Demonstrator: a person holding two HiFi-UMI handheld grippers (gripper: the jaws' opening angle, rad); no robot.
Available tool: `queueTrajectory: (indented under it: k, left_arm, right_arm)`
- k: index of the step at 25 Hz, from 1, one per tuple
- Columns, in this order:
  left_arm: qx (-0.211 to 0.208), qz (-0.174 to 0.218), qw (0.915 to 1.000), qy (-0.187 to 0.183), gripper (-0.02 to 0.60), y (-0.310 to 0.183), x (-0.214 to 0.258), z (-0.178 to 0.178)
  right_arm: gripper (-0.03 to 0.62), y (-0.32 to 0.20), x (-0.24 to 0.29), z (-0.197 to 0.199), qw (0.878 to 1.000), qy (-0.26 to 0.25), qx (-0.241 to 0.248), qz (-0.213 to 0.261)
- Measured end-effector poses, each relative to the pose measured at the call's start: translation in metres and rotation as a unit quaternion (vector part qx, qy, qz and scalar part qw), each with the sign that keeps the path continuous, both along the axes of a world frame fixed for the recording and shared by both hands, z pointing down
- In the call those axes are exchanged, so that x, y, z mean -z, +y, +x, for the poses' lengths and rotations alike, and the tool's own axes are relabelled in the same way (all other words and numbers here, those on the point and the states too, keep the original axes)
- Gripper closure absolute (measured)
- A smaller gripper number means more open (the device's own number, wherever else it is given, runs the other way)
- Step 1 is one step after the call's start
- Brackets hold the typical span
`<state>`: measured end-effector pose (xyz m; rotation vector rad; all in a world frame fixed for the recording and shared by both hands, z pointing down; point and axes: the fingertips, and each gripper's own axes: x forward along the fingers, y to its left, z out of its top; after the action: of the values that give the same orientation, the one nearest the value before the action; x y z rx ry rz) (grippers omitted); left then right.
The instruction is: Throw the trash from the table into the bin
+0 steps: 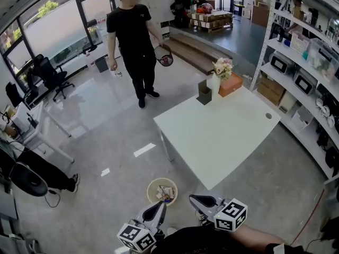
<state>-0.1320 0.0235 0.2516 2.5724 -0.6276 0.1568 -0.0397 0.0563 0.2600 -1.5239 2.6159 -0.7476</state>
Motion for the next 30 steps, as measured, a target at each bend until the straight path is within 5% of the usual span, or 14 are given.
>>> queueTrajectory:
  k: [30]
  left_arm:
    - [-0.004,0.002,1.0000,0.000,0.574,0.007,0.004,-0.005]
  right_arm:
    - [0.595,0.008,0.005,-0.018,1.000,0.009,0.017,0.006]
